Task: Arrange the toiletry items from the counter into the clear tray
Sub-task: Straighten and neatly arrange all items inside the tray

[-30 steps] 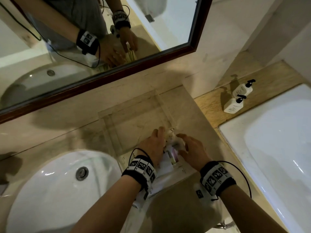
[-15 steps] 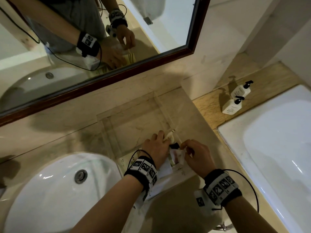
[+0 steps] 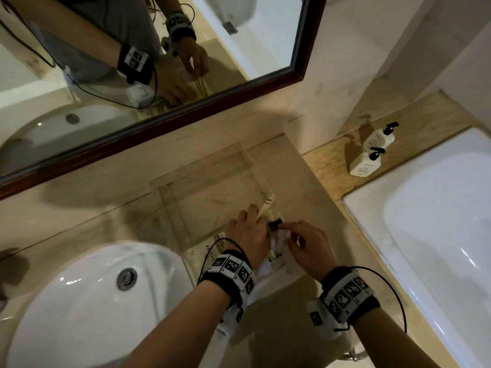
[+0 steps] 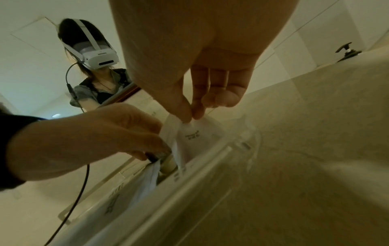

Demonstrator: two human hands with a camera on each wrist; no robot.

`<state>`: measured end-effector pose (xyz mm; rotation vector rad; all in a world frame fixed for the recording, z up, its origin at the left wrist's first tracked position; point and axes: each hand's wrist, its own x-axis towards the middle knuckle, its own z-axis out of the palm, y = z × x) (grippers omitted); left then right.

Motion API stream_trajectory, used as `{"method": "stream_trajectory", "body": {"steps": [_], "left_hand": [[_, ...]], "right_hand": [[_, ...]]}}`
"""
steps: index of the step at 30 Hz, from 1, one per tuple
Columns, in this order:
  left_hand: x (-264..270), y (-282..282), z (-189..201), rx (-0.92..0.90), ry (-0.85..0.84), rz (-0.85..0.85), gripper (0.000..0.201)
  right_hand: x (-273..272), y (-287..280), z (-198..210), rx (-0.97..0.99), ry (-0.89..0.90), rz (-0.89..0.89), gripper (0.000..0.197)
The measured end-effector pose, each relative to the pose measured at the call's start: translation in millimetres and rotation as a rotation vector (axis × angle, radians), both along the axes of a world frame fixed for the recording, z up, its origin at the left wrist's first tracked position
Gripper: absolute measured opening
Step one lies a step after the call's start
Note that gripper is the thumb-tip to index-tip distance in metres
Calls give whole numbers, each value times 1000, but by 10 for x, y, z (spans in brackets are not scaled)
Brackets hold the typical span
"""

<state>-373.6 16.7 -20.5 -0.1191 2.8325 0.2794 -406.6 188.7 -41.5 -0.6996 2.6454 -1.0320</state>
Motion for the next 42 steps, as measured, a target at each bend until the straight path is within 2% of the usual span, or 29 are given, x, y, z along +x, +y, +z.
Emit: {"method": "stream_trajectory", "body": {"steps": [5,11,19,23,27,31,34,39,42], "left_hand": [[64,-128,58,19,17,89,40],[160,-251,94,57,61,148,39],[209,-306,102,89,60,178,38],[231,-321,86,82,59,167,39],[234,-332,76,84,54,154,39],[219,-335,76,111,44,166,38],[211,-340,106,116,42,163,39],[197,-341,136,110,29,158,38],[187,-335,144,92,41,137,40]], "right_hand": [[56,-8,-37,33,-50,22,55],[149,21,-63,-58,89,-81,26],[219,-136,-10,70,-8,18,28],[246,-238,-72,113,-85,100,15],[271,-279,-61,97,-74,126,20],[291,-321,-56,228,-169,162,36],[301,-338,8,252,-210,211,46],[288,-294,68,249,-208,244,48],[287,-266,21,209,-142,192,60]]}}
